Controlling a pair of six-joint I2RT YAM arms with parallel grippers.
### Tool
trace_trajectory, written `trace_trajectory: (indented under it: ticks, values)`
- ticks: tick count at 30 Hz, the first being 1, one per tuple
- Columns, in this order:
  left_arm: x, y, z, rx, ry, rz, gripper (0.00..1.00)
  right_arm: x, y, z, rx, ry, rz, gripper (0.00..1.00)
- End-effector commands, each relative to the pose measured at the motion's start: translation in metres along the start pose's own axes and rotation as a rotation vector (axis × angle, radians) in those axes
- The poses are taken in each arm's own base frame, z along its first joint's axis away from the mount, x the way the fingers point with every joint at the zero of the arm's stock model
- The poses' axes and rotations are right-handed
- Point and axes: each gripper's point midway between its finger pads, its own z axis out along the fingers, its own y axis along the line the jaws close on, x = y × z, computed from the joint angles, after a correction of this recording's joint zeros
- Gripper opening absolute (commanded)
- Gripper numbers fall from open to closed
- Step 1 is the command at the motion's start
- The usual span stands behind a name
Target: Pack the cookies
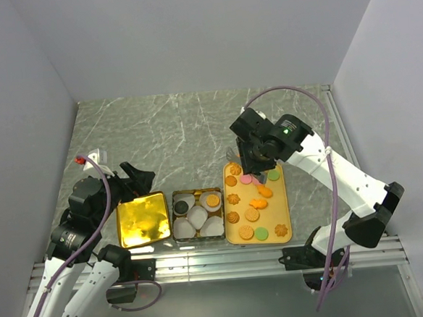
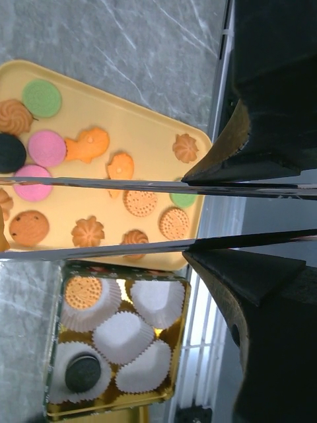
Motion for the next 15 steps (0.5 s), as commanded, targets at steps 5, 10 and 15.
trace_trajectory:
  ticks: [5, 10, 15]
  values:
    - [-0.007, -0.004, 0.000, 0.013, -0.029, 0.000, 0.99, 0.010, 0.020, -0.040, -0.198, 0.000, -0.025, 0.40]
    - [-0.007, -0.004, 0.000, 0.013, -0.029, 0.000, 0.99, 0.021, 0.041, -0.049, -0.302, 0.006, -0.061, 0.39]
    - [-0.008, -0.004, -0.001, 0.014, -0.034, -0.001, 0.99, 0.045, 0.063, -0.048, -0.360, 0.035, -0.138, 0.39]
